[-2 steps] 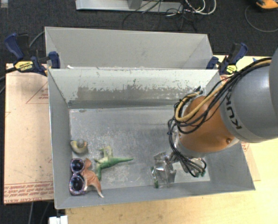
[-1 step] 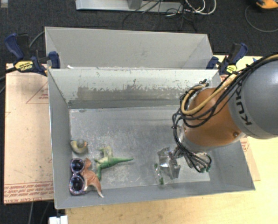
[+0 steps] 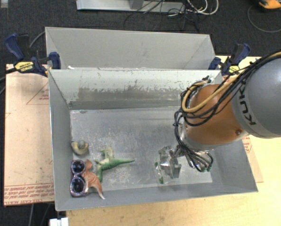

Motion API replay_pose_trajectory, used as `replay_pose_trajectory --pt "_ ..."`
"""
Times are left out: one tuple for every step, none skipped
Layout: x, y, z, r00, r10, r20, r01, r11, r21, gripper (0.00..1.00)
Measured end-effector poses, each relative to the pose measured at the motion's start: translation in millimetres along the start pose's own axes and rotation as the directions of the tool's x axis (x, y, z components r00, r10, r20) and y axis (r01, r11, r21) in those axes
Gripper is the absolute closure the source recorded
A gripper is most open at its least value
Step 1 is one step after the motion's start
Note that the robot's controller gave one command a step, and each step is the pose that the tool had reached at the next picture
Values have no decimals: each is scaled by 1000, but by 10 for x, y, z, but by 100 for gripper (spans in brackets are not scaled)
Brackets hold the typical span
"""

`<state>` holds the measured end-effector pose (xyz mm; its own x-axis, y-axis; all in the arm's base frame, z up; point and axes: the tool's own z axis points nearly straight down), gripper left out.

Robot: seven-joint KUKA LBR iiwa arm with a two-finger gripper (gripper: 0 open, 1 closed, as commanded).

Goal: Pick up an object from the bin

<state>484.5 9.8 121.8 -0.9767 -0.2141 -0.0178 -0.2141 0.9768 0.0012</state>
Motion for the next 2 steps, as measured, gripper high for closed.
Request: replay_pose_trajectory --pt "-5 3 -768 1000 3 -4 -3 1000 -1 100" --pt "-15 -83 -1112 1000 -18 5 18 1000 1 100"
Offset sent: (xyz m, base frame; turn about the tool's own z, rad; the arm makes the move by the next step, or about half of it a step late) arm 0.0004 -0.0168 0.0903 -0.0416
